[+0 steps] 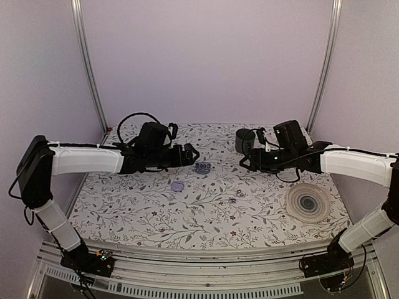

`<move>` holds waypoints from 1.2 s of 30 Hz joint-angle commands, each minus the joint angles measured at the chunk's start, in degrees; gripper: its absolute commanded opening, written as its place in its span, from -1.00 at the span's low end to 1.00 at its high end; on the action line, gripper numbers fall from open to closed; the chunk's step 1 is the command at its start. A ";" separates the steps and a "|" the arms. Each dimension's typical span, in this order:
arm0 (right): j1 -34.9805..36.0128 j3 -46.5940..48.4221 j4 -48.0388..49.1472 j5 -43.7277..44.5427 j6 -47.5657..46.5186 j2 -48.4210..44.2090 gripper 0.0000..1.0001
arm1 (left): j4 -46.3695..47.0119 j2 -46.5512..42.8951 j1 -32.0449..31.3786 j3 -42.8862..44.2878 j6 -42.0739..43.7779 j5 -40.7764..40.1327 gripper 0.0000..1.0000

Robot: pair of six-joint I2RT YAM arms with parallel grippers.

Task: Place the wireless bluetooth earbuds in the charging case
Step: Move the charging case to the center of the board.

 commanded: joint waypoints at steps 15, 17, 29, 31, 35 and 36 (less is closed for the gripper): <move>-0.86 -0.44 -1.23 1.73 -0.40 -1.91 0.29 | -7.47 24.53 5.66 17.88 3.74 10.04 0.08; -0.94 -0.62 -1.07 1.58 -0.48 -1.66 0.29 | -8.11 26.26 6.77 19.93 4.42 10.63 -0.03; -1.03 -0.86 -0.20 -0.65 -1.12 -0.62 0.29 | -13.12 33.65 12.99 33.63 27.64 26.38 0.44; -1.03 -0.93 0.10 -0.86 -0.98 -0.51 0.29 | -16.60 37.39 13.11 39.41 29.58 29.65 0.89; -0.99 -0.97 0.43 -1.37 -0.64 -0.47 0.29 | -21.51 44.09 12.42 48.95 31.18 32.07 0.92; -1.03 -1.02 0.45 -1.45 -0.52 -0.57 0.29 | -22.27 45.32 12.32 50.88 31.33 32.16 0.92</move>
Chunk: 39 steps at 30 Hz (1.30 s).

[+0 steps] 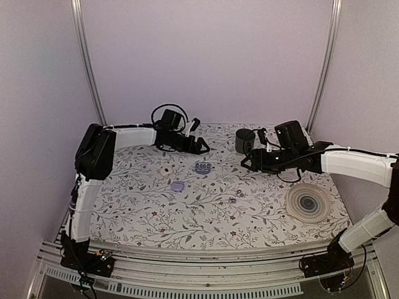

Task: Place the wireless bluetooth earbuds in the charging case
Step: Move the charging case to the center of the board.

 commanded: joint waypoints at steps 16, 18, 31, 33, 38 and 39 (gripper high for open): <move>-0.28 -1.98 1.58 -1.90 0.73 -0.73 0.29 | 3.46 -4.02 -5.90 -12.96 -9.08 6.53 0.92; -0.31 -2.63 1.77 -1.93 0.99 -0.90 0.29 | 7.46 -7.01 -7.45 -17.79 -13.45 5.23 0.92; -0.24 -2.66 3.45 -2.23 2.67 3.07 0.25 | 19.17 -18.95 -8.76 -32.45 -22.46 -7.40 0.92; -0.03 0.08 3.22 -2.09 2.34 7.12 0.23 | 19.69 -20.94 -8.24 -34.34 -22.52 -8.92 0.92; 1.91 8.39 3.43 0.70 2.01 17.71 0.15 | 17.59 -26.08 -7.49 -36.63 -20.95 -13.77 0.92; 2.38 9.70 3.13 1.46 1.97 19.86 0.13 | 16.59 -26.84 -7.52 -36.68 -20.05 -15.57 0.92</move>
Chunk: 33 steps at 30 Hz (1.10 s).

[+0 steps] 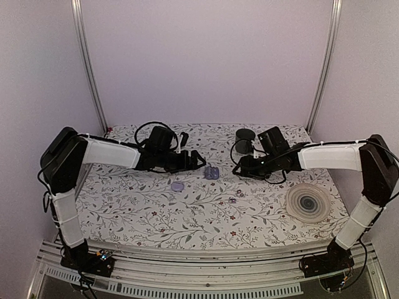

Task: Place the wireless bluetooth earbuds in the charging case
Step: Move the charging case to the center of the board, then pick up the charging case from the center of the board.

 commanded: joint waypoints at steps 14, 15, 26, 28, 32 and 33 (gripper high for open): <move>6.01 26.62 -7.86 15.19 0.22 27.33 -0.07 | -7.83 -8.22 2.60 -0.06 3.29 -14.41 0.92; 6.20 27.64 -8.60 15.56 0.18 28.33 -0.08 | -7.04 -8.45 2.56 -0.65 3.12 -13.70 0.92; 8.18 32.21 -11.95 17.64 1.04 33.24 -0.23 | 3.15 -7.09 4.05 -5.15 -2.29 -2.38 0.92; 8.32 32.27 -12.06 17.37 1.18 33.32 -0.29 | 2.62 -6.23 4.05 -4.53 -2.47 -1.19 0.92; 8.54 32.41 -12.63 16.63 1.70 33.07 -0.33 | 0.88 -4.92 4.05 -3.02 -2.18 0.25 0.92; 8.61 32.40 -12.59 16.41 1.75 32.97 -0.35 | 0.88 -4.63 4.02 -3.01 -2.14 0.58 0.92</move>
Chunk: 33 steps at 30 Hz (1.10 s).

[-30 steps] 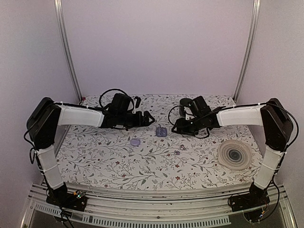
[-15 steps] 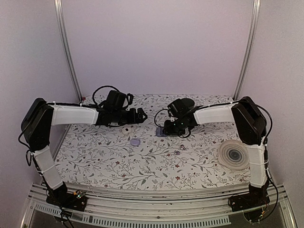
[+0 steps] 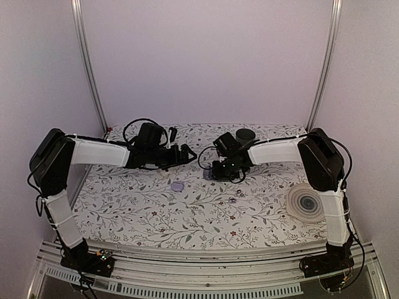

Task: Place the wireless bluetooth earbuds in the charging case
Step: Pick up the charging case from the center of the board.

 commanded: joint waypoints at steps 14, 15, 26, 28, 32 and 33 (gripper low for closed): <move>0.29 2.01 -1.08 -1.54 0.92 0.26 -0.90 | 2.24 5.56 0.38 1.60 3.40 9.60 0.84; 0.21 1.93 -1.07 -1.58 0.61 -0.11 -0.91 | 2.36 5.86 0.46 1.67 3.92 10.40 0.84; -0.33 -8.88 6.24 -6.37 -10.75 -12.83 -0.94 | 6.80 10.91 2.62 1.96 9.71 28.22 0.77; -0.35 -11.07 6.10 -6.94 -14.72 -15.84 -0.94 | 8.25 10.43 3.15 1.55 11.39 32.43 0.76; -0.29 -15.05 6.01 -8.77 -20.59 -22.03 -0.94 | 10.33 9.38 3.28 1.91 15.52 40.38 0.74; -0.34 -15.61 5.58 -9.32 -21.94 -23.29 -0.94 | 9.81 9.48 3.20 2.65 16.63 42.24 0.72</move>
